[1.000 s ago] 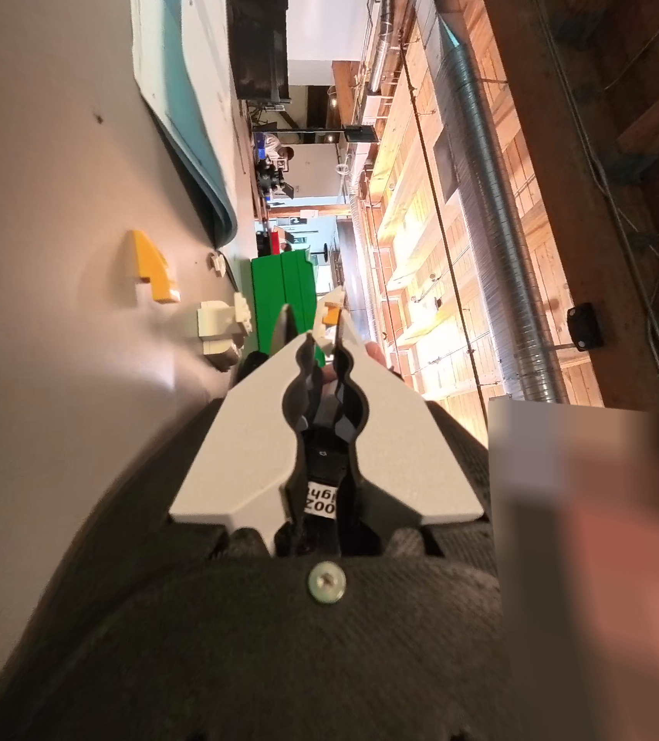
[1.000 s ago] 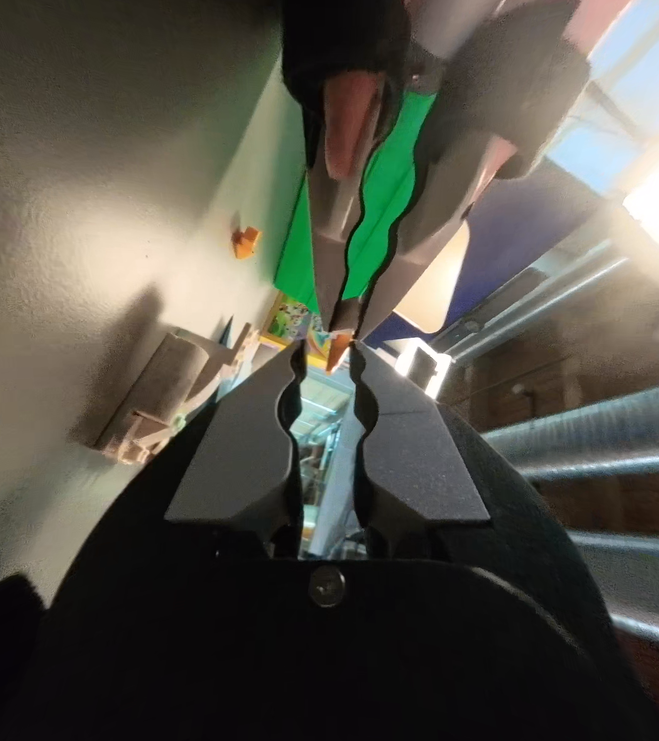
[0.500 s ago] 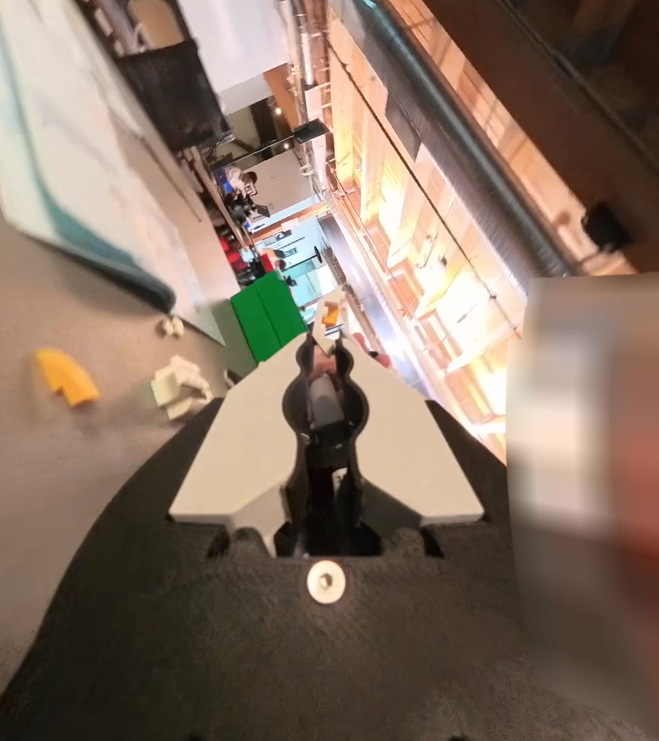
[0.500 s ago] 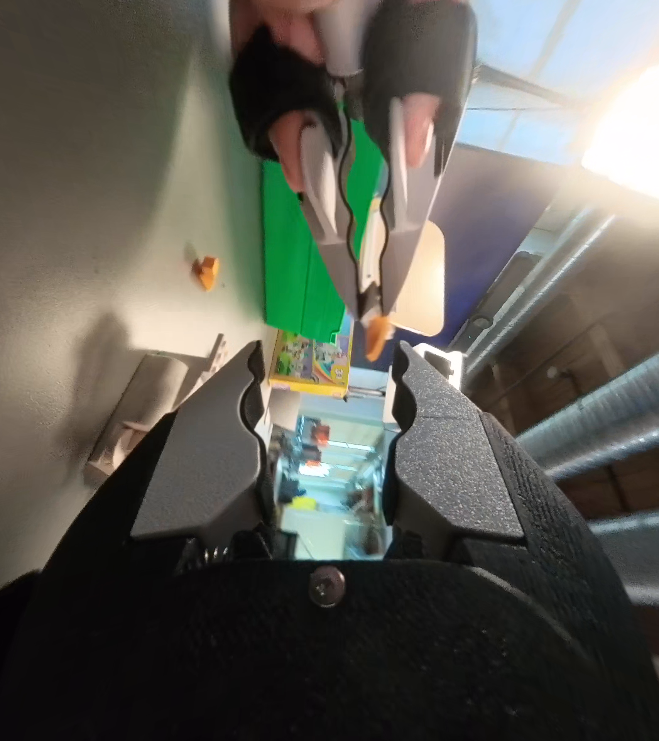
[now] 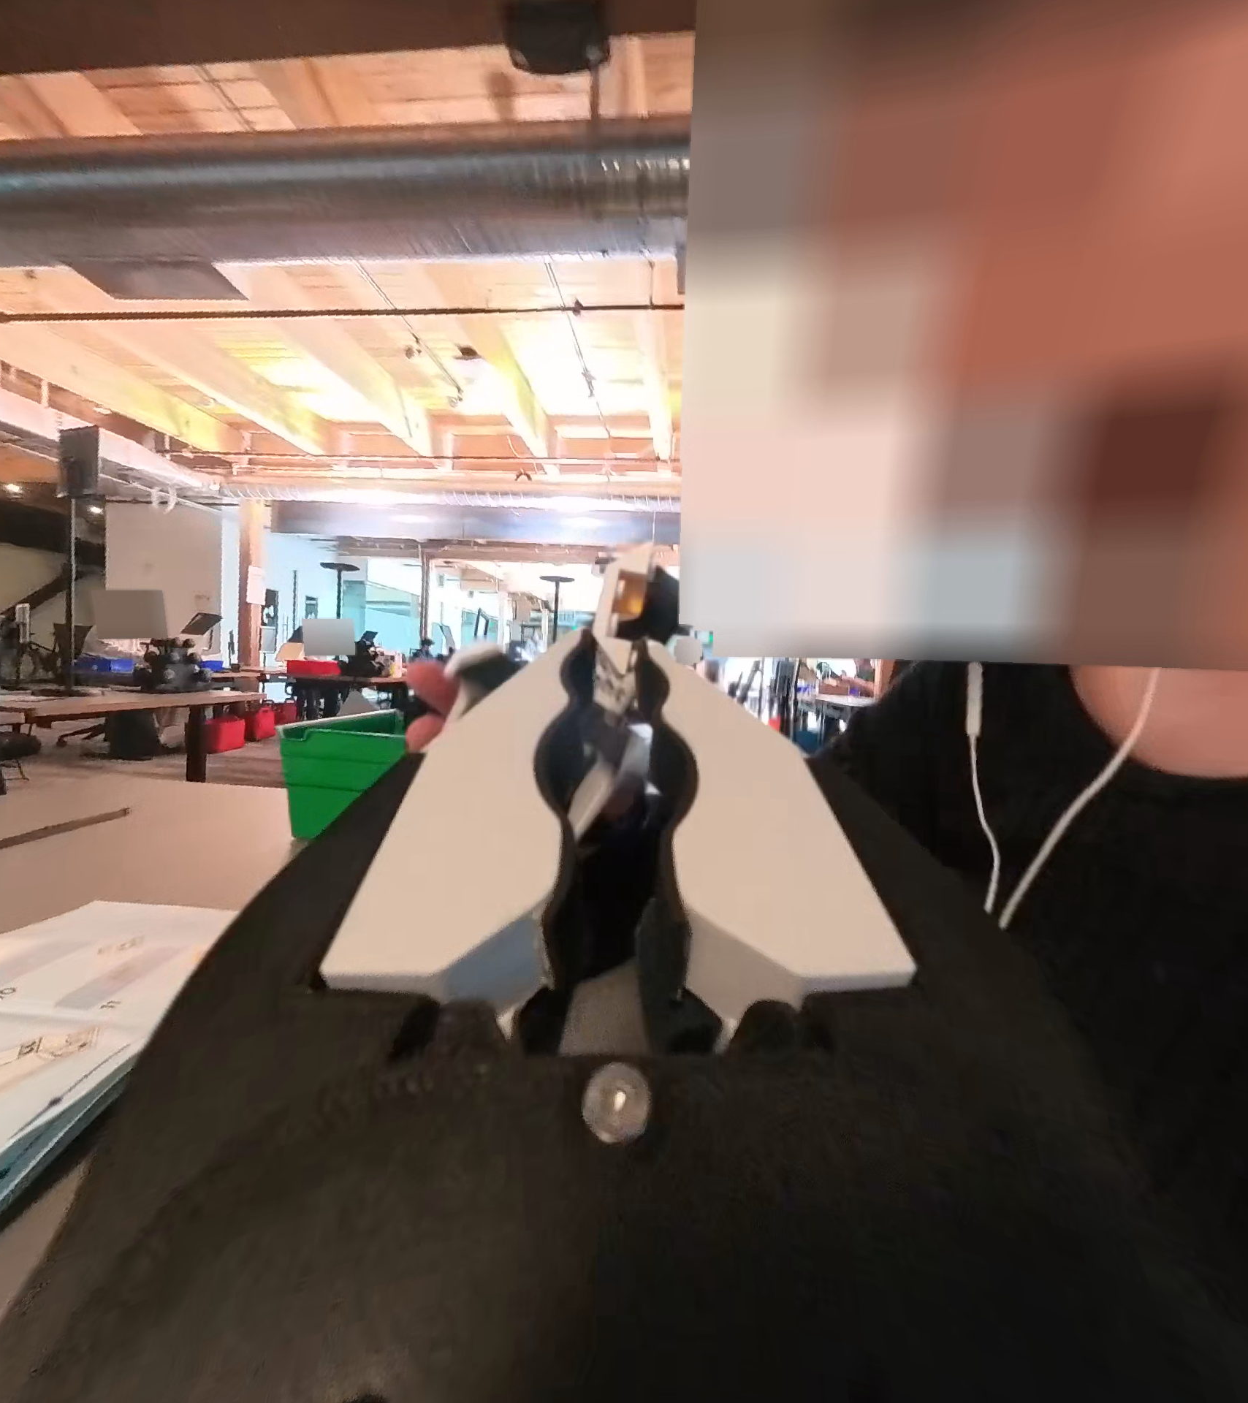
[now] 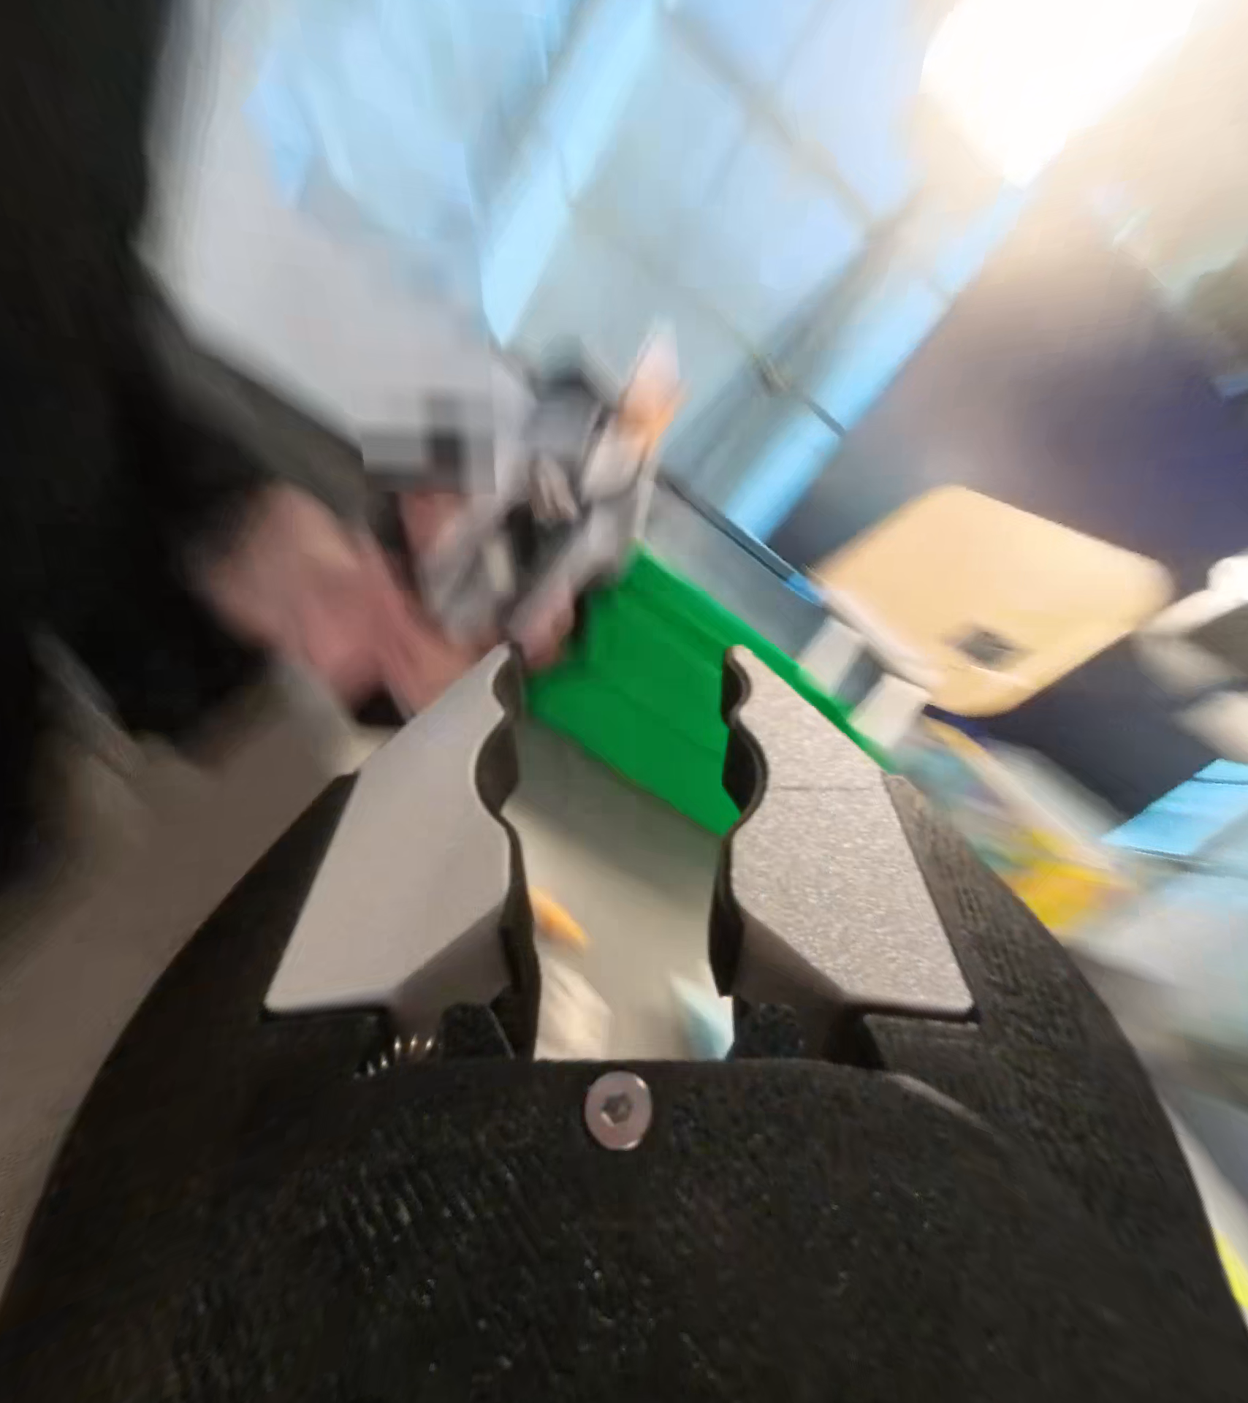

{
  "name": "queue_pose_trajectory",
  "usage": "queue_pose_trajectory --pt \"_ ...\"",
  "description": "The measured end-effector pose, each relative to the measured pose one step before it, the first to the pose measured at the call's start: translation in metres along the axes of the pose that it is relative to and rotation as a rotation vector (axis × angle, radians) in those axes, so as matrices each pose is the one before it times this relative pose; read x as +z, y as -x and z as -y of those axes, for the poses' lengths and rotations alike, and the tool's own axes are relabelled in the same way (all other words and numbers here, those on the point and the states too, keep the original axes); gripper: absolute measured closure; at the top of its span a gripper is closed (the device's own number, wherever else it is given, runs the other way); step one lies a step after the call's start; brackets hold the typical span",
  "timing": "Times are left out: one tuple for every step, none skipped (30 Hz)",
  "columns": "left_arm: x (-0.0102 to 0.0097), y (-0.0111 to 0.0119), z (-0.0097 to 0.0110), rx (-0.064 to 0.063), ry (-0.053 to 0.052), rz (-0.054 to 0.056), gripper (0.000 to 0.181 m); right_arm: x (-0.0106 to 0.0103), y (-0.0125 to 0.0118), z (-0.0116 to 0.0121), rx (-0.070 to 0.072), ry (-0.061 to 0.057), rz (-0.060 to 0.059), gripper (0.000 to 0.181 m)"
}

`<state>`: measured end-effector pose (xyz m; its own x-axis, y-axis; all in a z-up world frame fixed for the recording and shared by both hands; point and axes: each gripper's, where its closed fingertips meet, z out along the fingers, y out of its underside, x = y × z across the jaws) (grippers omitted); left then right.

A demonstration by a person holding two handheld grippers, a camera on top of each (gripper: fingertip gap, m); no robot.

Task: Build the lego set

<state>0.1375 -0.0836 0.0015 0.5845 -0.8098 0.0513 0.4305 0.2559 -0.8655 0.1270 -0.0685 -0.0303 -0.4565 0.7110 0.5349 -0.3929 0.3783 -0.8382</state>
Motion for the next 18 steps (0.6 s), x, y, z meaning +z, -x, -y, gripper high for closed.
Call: queue_pose_trajectory --pt "0.00109 -0.00153 -0.00360 0.0108 0.0193 -0.0091 0.173 0.00025 -0.00065 0.01716 0.1291 -0.0788 0.0348 0.133" --pt "0.00090 -0.00086 -0.00255 0.0022 0.0114 -0.0060 0.172 0.00060 0.00016 0.01321 0.1019 -0.0588 0.0305 0.135" --pt "0.00067 -0.00014 -0.00158 -0.0045 0.0044 -0.0035 0.173 0.00084 0.00084 0.00702 0.0692 -0.0260 0.0254 0.139" --pt "0.00039 -0.00043 -0.00120 -0.0066 0.0007 -0.0068 0.173 0.00086 0.00041 0.00176 0.0367 -0.0003 0.0145 0.143" --pt "0.00024 0.00025 -0.00118 -0.0058 0.0011 -0.0022 0.173 0.00043 0.00102 -0.00059 0.0138 0.0050 0.0101 0.148" --pt "0.00001 0.00046 -0.00113 -0.0021 0.0002 -0.0003 0.173 0.00031 0.00138 -0.00135 0.0103 0.0032 0.0095 0.154" --pt "0.00006 0.00013 -0.00120 -0.0023 0.0010 -0.0022 0.173 0.00037 0.00149 -0.00121 0.0172 0.0005 0.0121 0.156" --pt "0.00006 0.00066 -0.00140 -0.0044 0.0029 0.0006 0.173 0.00053 0.00140 -0.00055 0.0221 -0.0026 0.0132 0.156" --pt "-0.00011 0.00086 -0.00131 -0.0034 0.0022 0.0023 0.173 0.00045 0.00113 -0.00029 0.0198 -0.0019 0.0125 0.156" --pt "-0.00012 0.00081 -0.00115 -0.0037 0.0014 0.0016 0.173 0.00043 0.00042 -0.00086 0.0108 0.0048 0.0070 0.158" --pt "-0.00016 0.00063 -0.00091 -0.0047 0.0008 0.0010 0.173 0.00013 -0.00022 -0.00120 -0.0006 0.0081 0.0001 0.160" --pt "0.00005 0.00050 -0.00105 -0.0038 0.0022 0.0009 0.173 -0.00012 -0.00027 -0.00038 -0.0049 0.0032 -0.0029 0.163" --pt "0.00005 0.00080 -0.00150 -0.0012 0.0054 0.0035 0.173 -0.00016 -0.00040 0.00000 -0.0033 0.0006 -0.0033 0.165" --pt "0.00039 0.00103 -0.00230 0.0001 0.0108 0.0053 0.173 -0.00005 -0.00020 -0.00033 -0.0036 0.0034 -0.0024 0.167" --pt "0.00034 0.00030 -0.00172 0.0009 0.0070 0.0016 0.173 0.00010 -0.00030 -0.00106 -0.0074 0.0085 -0.0036 0.169" --pt "0.00013 0.00044 -0.00020 -0.0041 -0.0022 0.0016 0.173 0.00019 -0.00055 -0.00173 -0.0105 0.0116 -0.0045 0.170" --pt "0.00002 0.00042 0.00051 -0.0095 -0.0056 -0.0005 0.173 0.00024 -0.00053 -0.00172 -0.0098 0.0103 -0.0050 0.171" --pt "0.00021 0.00028 -0.00022 -0.0088 -0.0019 -0.0020 0.173 0.00010 -0.00052 -0.00145 -0.0120 0.0083 -0.0051 0.172"
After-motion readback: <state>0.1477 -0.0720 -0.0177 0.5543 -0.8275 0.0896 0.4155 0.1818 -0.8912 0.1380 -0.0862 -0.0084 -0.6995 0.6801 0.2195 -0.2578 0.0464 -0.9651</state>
